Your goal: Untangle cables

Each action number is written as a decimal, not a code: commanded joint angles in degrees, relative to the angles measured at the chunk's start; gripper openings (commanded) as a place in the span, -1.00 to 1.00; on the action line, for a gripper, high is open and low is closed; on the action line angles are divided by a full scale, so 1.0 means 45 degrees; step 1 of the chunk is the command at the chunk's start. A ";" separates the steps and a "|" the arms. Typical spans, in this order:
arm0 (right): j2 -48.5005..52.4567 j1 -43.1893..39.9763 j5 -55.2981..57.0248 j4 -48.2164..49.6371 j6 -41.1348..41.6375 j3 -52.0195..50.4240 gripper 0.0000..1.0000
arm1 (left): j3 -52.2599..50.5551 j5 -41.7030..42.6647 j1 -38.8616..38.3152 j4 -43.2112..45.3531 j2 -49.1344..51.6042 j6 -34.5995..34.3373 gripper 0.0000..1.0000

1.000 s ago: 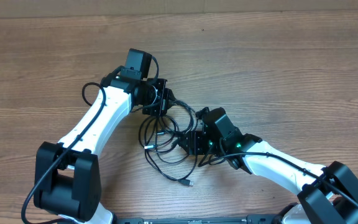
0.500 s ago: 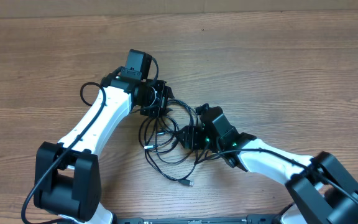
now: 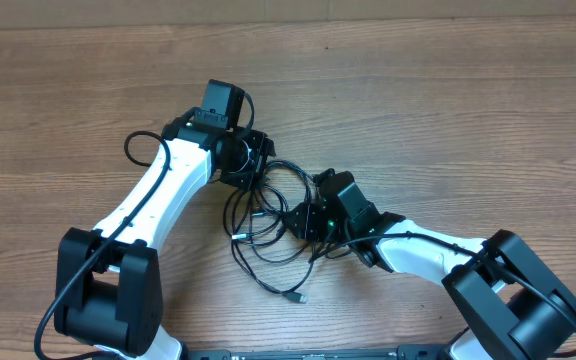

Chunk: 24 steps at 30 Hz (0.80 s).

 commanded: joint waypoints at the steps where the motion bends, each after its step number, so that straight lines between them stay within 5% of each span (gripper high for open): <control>1: 0.0253 0.0015 -0.0180 -0.0015 0.0767 0.0146 -0.38 | 0.0049 -0.0408 0.0044 -0.0044 -0.0063 0.0384 -0.09; 6: 0.0253 0.0015 -0.0209 -0.0189 0.0767 0.0146 -0.92 | 0.0049 -0.1156 0.0034 -0.0296 -0.0058 0.0389 -0.06; 15: 0.0204 -0.0015 -0.1549 -0.0243 0.0704 0.0151 -0.92 | 0.0049 -0.3740 0.0019 -0.0665 -0.0058 0.1418 0.01; 24: -0.1302 -0.0092 -0.1010 -0.1909 0.0165 0.0160 -0.92 | 0.0039 -0.4158 -0.0058 -0.0665 0.0015 0.3857 0.19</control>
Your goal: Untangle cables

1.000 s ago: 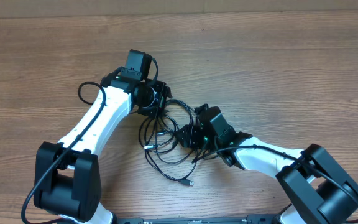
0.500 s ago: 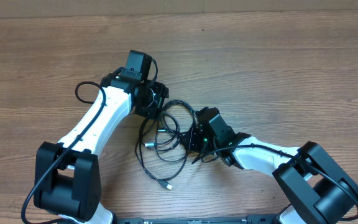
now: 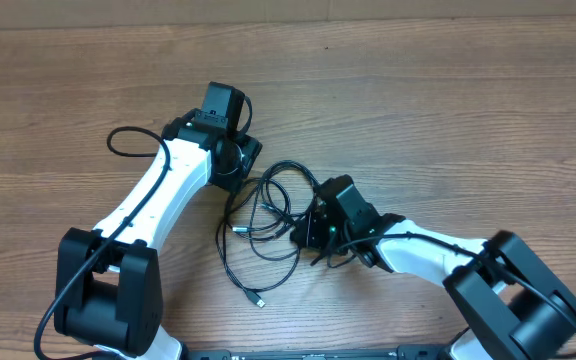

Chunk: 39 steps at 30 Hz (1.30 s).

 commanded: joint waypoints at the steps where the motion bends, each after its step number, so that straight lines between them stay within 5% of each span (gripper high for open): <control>1: -0.1307 -0.0117 0.0641 -0.0675 -0.0544 0.0160 -0.92 | 0.0034 -0.0738 -0.0078 -0.0015 0.0044 0.1457 0.18; 7: -0.4362 -0.0777 0.3988 -0.4197 -0.0680 0.0160 -0.92 | -0.0034 -0.0831 -0.0194 0.0005 0.0291 0.1540 0.39; 17: -0.6164 -0.1253 0.4367 -0.5702 -0.1331 0.0160 -0.92 | -0.0034 -0.1025 -0.0194 -0.0024 0.0291 0.1545 0.99; 39: -0.7082 -0.1807 0.4794 -0.7762 -0.3327 0.1010 -0.92 | -0.0034 -0.1015 -0.0189 0.0005 0.0291 0.1540 0.99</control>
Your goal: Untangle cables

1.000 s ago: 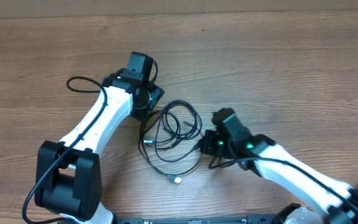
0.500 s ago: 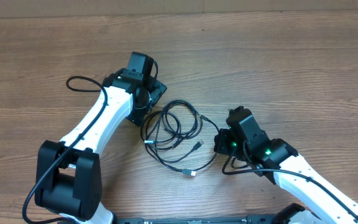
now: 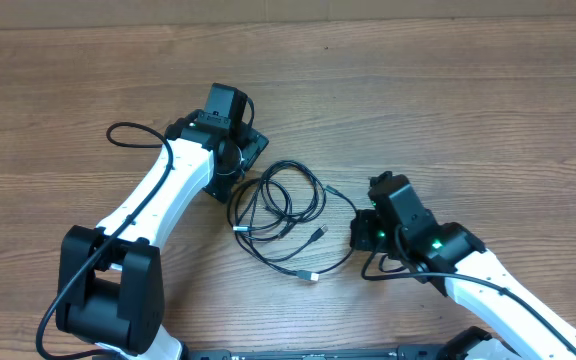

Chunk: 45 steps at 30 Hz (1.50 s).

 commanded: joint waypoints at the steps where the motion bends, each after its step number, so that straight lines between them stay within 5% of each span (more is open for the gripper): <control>1: -0.0908 -0.0481 0.0869 -0.0724 -0.0544 0.0772 -0.92 | -0.0019 -0.0272 -0.0087 0.0015 0.0180 0.0151 0.99; 5: -0.1243 -0.0908 0.1588 -0.1292 -0.0486 0.0772 -0.86 | -0.0019 -0.0267 -0.0087 0.0015 0.0180 0.0146 0.99; 8: -0.1200 -0.0991 0.1540 -0.1379 -0.0491 0.0758 -0.37 | -0.0019 -0.0267 -0.0087 0.0019 0.0180 0.0151 1.00; 20: -0.1200 -0.0991 0.1535 -0.0253 -0.0491 0.0758 0.92 | -0.0019 -0.0335 -0.0083 0.0529 0.0180 0.0146 0.99; 40: -0.1200 -0.0991 0.1540 -0.0121 -0.0491 0.0758 0.99 | -0.0019 -0.0690 -0.0073 0.0379 0.0180 0.0199 0.99; 45: -0.1200 -0.0991 0.1540 -0.0121 -0.0495 0.0758 1.00 | -0.0019 -0.0597 -0.0073 0.0389 0.0180 0.1457 1.00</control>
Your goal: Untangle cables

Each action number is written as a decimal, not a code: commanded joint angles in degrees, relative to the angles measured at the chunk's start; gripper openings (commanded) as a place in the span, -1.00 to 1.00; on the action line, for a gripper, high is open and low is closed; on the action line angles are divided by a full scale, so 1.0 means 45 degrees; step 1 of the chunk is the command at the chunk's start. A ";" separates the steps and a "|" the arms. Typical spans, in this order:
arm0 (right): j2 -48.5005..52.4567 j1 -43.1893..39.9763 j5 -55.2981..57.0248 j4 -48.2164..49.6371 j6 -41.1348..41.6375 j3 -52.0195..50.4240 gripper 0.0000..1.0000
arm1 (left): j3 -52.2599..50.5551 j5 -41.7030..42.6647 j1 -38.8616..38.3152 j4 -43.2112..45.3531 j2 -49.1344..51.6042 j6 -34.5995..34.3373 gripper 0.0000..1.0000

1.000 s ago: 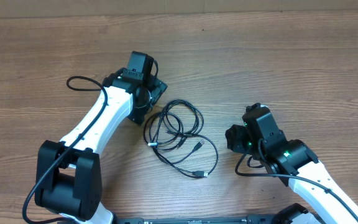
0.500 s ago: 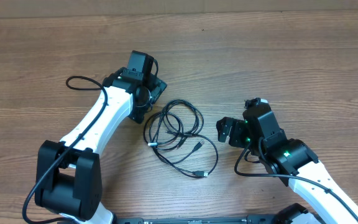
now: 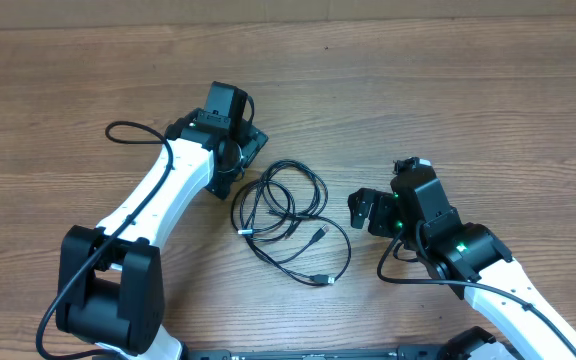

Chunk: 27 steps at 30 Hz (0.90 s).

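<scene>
The black cables (image 3: 286, 212) lie in loose overlapping loops on the wooden table (image 3: 488, 90), with plug ends at the left, middle and lower right of the bundle. My left gripper (image 3: 238, 165) points down at the bundle's upper left edge, where the nearest loop comes up to it; from above I cannot see whether its fingers hold a strand. To the right of the loops, a short way off, my right gripper (image 3: 369, 210) stands open with nothing between its fingers.
The left arm's own black lead (image 3: 120, 134) arcs out over the table to the left of that arm. Both white arms reach in from the near edge, one on each side of the bundle.
My right gripper has shifted up and to the right, away from the bundle. The strand that ran up to it is gone from there. The lower right loop has widened slightly.
Both grippers first stood in a tight tangle mid-table. Then the bundle trailed a long end down-left. Later the right gripper was off to the right with a strand reaching toward it and the loops spread. Now it is open and apart from them.
</scene>
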 commanded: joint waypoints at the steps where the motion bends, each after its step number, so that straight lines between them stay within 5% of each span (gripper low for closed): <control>1: -0.0092 -0.0034 0.0121 0.0053 -0.0015 0.0311 1.00 | -0.0019 -0.0228 -0.0073 -0.0024 0.0180 0.1025 1.00; 14: -0.0092 -0.0034 0.0121 0.0053 -0.0019 0.0311 1.00 | -0.0019 -0.0214 -0.0073 -0.0321 0.0180 0.1239 0.99; 27: -0.0092 -0.0034 0.0126 0.0058 -0.0019 0.0311 0.99 | -0.0019 0.0491 -0.0466 0.0685 0.0180 0.5824 0.99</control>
